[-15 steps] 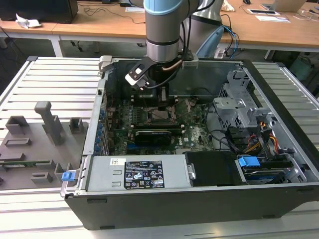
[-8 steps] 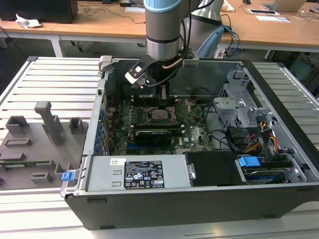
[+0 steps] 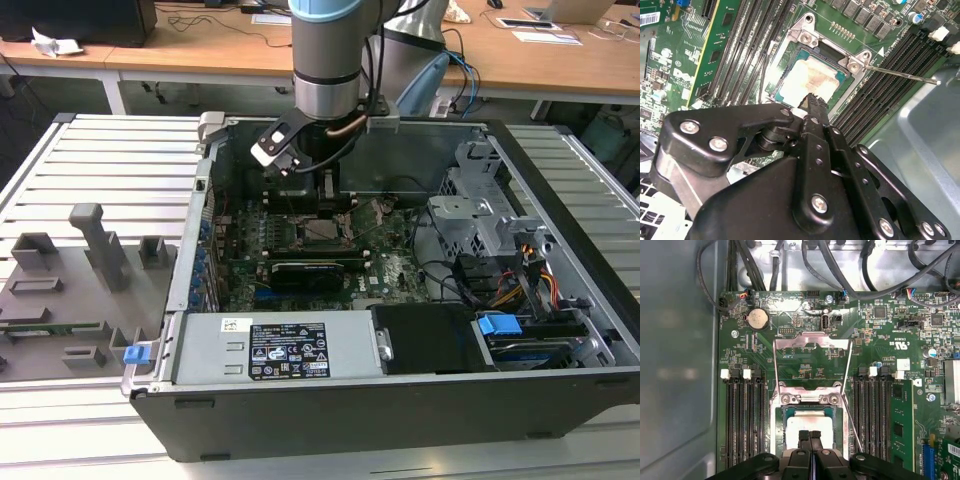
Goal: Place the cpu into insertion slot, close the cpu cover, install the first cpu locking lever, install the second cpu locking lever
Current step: 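Close the cpu cover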
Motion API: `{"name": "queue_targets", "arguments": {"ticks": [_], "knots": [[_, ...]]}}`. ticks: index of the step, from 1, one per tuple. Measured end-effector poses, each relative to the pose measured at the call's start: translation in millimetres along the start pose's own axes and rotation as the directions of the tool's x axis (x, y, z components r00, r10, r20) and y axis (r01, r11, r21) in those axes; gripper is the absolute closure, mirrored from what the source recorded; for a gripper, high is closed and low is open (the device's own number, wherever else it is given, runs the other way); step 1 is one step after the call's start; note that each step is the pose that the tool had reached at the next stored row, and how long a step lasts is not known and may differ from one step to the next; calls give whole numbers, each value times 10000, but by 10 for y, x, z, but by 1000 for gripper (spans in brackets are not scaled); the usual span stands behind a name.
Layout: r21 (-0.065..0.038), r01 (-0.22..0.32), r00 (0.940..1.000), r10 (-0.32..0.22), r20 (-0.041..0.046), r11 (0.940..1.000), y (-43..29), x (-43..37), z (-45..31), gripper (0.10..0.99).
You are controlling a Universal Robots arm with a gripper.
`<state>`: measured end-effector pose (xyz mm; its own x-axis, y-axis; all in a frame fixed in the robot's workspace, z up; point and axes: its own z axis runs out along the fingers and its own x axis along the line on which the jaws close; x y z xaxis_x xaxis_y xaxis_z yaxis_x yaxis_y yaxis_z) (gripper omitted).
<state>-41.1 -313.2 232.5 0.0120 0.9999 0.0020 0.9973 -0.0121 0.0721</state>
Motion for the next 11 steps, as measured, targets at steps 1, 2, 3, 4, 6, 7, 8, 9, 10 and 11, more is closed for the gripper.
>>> {"name": "queue_targets", "arguments": {"ticks": [1, 2, 3, 4, 6, 7, 8, 9, 10, 11], "knots": [[0, 0, 10000, 0, 0, 10000, 0, 0, -4, 980], [0, 0, 10000, 0, 0, 10000, 1, 0, -9, 980], [0, 0, 10000, 0, 0, 10000, 1, 0, -13, 980], [-1, 0, 10000, 0, -1, 10000, 1, 0, -17, 980], [-1, 0, 10000, 0, -1, 10000, 2, 0, -24, 980], [-1, 0, 10000, 0, -1, 10000, 2, 0, -27, 980], [0, 0, 10000, 0, 0, 10000, 2, 0, -32, 980], [0, 0, 10000, 0, 0, 10000, 3, 0, -38, 980], [0, 0, 10000, 0, -1, 10000, 3, 0, -42, 980], [0, 0, 10000, 0, 0, 10000, 3, 0, -45, 980]]}}
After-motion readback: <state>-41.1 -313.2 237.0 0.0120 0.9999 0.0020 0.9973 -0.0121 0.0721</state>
